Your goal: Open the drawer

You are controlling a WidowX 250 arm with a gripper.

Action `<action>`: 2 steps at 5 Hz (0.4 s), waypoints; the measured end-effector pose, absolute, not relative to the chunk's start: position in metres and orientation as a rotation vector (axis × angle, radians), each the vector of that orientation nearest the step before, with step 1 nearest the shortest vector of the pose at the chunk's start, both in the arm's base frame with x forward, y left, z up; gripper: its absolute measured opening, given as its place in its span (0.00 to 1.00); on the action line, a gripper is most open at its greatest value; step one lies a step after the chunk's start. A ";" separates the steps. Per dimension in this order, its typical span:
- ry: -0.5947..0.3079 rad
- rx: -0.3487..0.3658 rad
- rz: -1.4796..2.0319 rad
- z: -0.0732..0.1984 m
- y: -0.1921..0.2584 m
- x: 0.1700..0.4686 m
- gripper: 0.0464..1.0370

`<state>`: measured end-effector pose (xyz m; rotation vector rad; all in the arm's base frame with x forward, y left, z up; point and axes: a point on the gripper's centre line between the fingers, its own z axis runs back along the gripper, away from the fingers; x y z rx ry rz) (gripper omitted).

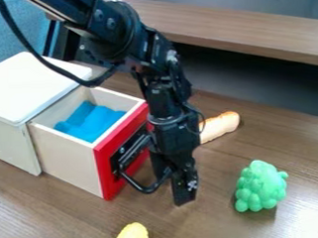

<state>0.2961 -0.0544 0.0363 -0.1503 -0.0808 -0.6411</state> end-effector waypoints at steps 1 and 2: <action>-0.070 -0.147 -0.672 0.036 -0.063 0.293 0.96; -0.084 -0.131 -0.650 0.041 -0.061 0.293 0.96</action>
